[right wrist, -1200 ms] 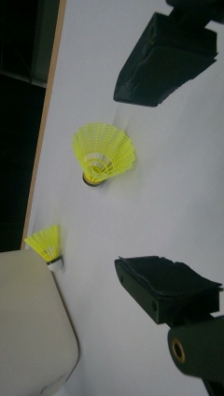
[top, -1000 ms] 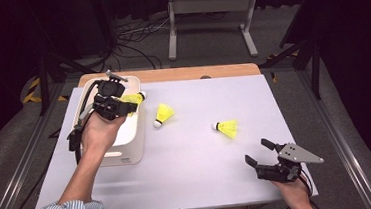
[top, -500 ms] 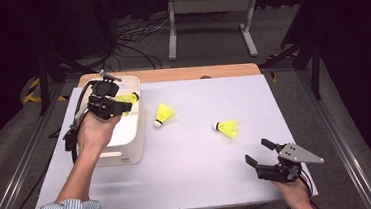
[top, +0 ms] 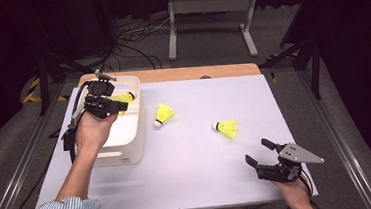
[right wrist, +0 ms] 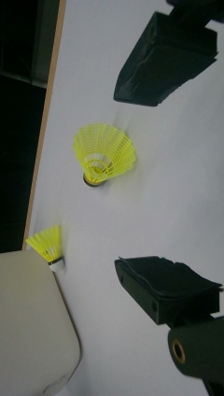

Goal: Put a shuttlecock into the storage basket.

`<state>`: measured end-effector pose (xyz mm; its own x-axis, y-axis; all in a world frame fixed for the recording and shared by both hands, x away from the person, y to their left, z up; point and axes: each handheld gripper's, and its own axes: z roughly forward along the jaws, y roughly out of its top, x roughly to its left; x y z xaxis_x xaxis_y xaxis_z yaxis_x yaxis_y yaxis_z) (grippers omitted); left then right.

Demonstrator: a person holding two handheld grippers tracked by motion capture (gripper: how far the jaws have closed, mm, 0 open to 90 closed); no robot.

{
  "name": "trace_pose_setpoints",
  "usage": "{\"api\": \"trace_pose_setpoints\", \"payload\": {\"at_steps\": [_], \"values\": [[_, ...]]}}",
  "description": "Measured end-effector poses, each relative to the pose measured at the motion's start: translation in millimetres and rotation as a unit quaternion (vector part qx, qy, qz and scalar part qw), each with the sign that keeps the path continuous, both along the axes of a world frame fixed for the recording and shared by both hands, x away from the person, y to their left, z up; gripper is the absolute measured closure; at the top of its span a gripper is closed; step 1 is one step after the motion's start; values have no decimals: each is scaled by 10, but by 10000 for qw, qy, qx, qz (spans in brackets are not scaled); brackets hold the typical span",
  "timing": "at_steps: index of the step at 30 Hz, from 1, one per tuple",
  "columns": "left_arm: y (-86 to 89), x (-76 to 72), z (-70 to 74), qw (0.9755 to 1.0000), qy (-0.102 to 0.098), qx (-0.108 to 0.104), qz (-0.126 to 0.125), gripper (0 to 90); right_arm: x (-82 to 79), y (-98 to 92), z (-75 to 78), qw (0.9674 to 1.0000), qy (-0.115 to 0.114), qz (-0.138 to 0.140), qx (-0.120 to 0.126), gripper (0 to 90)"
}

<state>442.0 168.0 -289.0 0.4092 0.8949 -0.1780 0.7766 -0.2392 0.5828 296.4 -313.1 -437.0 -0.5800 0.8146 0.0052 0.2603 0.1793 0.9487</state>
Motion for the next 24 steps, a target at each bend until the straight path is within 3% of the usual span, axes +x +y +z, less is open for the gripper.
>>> {"api": "trace_pose_setpoints", "payload": {"at_steps": [9,24], "values": [[37,92,-99,9998,121,7,133,889,-3,-2,0,10000,-10,6,-8,167],[25,226,-235,9994,295,83,131,889,-4,-2,1,10000,-14,12,-6,167]]}}
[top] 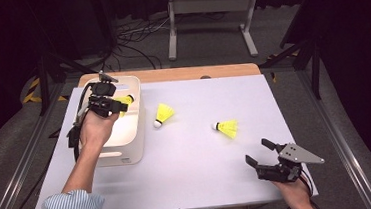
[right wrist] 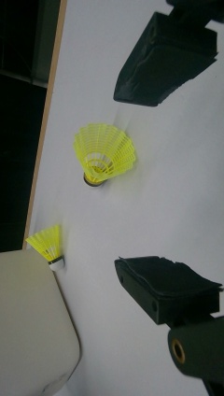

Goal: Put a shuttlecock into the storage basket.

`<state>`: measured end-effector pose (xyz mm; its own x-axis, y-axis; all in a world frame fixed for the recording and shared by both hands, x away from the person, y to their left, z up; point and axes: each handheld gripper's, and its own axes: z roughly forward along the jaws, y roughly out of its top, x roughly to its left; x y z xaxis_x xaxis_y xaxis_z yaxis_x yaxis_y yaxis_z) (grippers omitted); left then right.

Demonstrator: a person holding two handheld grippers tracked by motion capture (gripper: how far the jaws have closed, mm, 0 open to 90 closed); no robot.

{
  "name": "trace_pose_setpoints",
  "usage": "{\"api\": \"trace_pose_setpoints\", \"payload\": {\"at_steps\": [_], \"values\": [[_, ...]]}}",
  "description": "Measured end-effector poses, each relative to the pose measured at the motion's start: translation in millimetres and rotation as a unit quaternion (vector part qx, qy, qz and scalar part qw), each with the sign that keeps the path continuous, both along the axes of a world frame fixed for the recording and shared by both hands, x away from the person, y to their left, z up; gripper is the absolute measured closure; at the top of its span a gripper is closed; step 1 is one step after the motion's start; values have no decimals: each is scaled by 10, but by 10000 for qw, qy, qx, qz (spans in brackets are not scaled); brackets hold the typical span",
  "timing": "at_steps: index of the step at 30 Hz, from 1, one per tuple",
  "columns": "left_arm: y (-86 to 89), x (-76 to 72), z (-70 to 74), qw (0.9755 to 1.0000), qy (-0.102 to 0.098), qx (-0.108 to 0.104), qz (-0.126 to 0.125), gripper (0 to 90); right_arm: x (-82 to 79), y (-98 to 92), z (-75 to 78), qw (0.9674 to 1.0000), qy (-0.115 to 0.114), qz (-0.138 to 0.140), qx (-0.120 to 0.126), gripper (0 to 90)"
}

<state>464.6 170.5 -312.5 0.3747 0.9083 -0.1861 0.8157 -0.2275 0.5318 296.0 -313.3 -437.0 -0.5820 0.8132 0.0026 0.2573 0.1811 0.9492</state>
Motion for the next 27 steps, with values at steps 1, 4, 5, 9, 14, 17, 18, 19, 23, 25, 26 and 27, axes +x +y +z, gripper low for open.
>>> {"api": "trace_pose_setpoints", "payload": {"at_steps": [1,4,5,9,14,17,18,19,23,25,26,27], "values": [[-1,16,-17,10000,2,9,23,889,0,0,0,10000,2,0,1,167],[8,46,-46,10000,34,11,43,888,1,-1,-1,10000,6,3,5,167],[10,58,-59,10000,54,13,40,889,2,-1,-1,10000,6,3,4,167],[4,83,-98,9999,106,17,39,888,0,-1,0,10000,3,0,6,168],[9,109,-134,9999,136,-22,62,886,0,1,0,10000,4,4,0,168],[13,134,-158,9998,186,-2,48,886,1,-1,0,10000,8,-6,5,167],[9,140,-164,9998,193,-1,62,886,1,-1,0,10000,11,-6,6,167],[6,147,-166,9998,211,9,54,886,2,-1,0,10000,7,1,6,167],[-5,172,-190,9996,273,45,39,886,0,-1,0,10000,5,6,7,167],[4,185,-199,9995,297,55,53,885,0,-2,0,10000,9,6,17,167],[10,194,-207,9995,319,56,68,885,1,-3,0,10000,9,6,16,167],[11,197,-212,9994,332,46,91,885,1,-3,-1,10000,11,7,17,167]]}}
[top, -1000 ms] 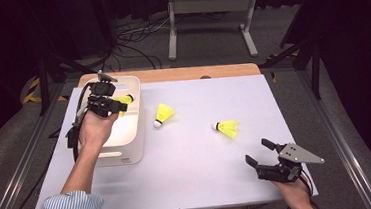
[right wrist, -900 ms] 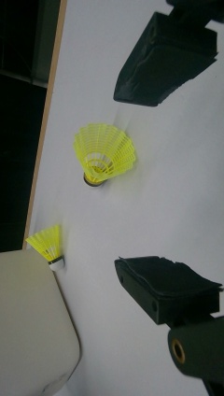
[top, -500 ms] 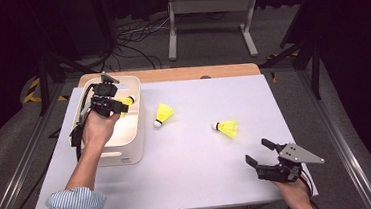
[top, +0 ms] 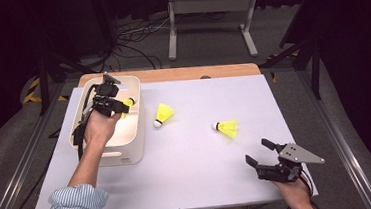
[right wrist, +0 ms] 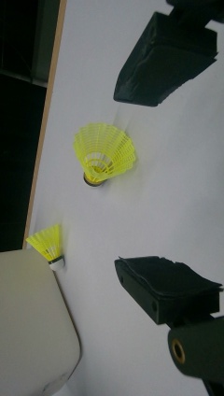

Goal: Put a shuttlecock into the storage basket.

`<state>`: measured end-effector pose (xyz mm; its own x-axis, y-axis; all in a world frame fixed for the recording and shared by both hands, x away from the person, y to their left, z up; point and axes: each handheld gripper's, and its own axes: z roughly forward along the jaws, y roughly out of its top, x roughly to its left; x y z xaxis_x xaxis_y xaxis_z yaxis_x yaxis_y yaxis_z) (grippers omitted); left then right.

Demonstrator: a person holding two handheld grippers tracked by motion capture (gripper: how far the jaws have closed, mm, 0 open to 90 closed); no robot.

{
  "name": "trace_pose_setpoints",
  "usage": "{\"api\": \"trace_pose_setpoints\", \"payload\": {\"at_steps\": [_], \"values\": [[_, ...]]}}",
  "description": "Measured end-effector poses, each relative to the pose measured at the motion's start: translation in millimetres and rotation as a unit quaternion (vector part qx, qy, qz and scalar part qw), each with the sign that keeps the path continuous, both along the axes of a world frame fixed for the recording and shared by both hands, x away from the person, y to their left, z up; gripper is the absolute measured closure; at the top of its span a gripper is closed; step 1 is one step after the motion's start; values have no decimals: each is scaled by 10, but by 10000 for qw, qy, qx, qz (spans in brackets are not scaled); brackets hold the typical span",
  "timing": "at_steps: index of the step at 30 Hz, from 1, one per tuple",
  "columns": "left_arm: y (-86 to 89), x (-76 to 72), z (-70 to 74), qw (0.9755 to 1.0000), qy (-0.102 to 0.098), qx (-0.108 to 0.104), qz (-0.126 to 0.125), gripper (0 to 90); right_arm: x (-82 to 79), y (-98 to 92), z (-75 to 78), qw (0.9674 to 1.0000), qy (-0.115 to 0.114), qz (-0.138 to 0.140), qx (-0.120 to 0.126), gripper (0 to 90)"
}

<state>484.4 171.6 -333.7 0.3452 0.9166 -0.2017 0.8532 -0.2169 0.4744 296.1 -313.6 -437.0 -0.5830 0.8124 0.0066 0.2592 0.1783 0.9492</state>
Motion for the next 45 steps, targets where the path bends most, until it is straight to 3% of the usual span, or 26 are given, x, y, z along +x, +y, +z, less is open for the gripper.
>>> {"api": "trace_pose_setpoints", "payload": {"at_steps": [22,28,35,45], "values": [[-30,80,-83,9998,163,96,-11,872,-5,-2,3,10000,-17,-5,-3,167],[-40,78,-92,9998,164,96,9,715,-6,-4,3,10000,-19,-15,-13,168],[-30,47,-65,9999,156,64,7,612,-5,-2,3,10000,-25,-11,-14,168],[-52,-50,12,9999,-43,129,-76,513,-1,-6,2,10000,-6,-60,7,168]]}}
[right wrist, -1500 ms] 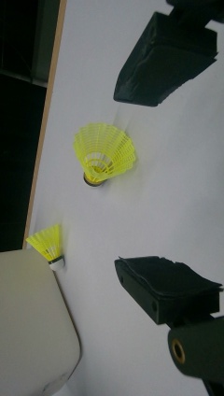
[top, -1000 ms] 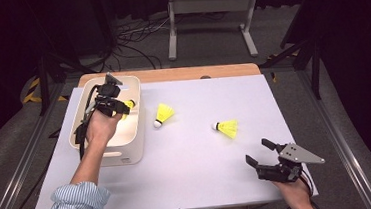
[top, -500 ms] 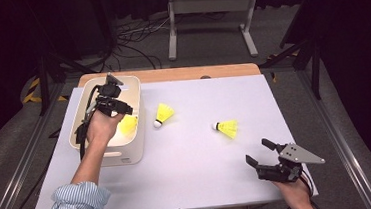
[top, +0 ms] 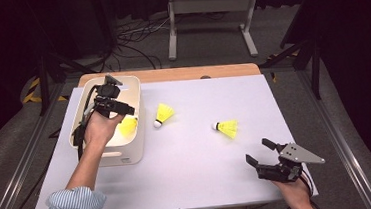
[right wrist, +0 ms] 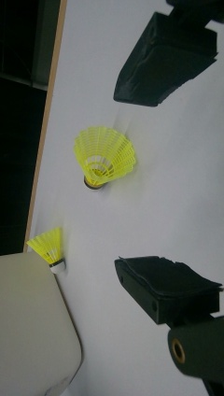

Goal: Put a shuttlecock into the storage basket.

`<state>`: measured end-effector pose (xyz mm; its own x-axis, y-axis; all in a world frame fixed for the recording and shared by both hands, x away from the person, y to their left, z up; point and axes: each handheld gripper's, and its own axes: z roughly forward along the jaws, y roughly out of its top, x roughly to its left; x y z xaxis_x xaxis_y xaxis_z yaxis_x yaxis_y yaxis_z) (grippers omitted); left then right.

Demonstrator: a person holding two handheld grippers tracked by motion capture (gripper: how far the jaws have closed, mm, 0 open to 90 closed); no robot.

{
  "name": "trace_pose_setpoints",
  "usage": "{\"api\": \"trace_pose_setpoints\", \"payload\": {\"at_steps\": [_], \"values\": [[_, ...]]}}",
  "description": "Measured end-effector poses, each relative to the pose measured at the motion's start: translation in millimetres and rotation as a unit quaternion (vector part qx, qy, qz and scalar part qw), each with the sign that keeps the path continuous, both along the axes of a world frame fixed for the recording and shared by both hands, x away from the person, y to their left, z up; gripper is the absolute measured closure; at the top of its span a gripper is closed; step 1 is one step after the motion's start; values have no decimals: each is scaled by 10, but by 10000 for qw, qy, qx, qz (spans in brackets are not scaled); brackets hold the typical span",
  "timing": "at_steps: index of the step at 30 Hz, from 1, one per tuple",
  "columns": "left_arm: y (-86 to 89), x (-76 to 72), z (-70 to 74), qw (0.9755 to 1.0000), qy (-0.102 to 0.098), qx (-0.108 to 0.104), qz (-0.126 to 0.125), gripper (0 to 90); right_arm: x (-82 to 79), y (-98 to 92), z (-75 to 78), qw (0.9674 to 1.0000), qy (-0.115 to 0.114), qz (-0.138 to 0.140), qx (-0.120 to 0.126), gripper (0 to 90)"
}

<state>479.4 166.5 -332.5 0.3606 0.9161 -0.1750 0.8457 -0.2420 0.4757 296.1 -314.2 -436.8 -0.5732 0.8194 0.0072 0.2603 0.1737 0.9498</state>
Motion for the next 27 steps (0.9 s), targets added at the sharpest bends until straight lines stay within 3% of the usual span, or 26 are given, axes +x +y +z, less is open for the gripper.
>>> {"api": "trace_pose_setpoints", "payload": {"at_steps": [13,21,27], "values": [[-35,-75,67,9998,-179,-16,-75,470,-28,-22,-2,9999,13,-107,-6,168],[-51,-152,130,9994,-295,-127,-96,475,-25,-23,-3,9999,15,-121,0,168],[-89,-197,164,9992,-355,-77,-158,487,-26,-17,-4,10000,11,-96,-11,168]]}}
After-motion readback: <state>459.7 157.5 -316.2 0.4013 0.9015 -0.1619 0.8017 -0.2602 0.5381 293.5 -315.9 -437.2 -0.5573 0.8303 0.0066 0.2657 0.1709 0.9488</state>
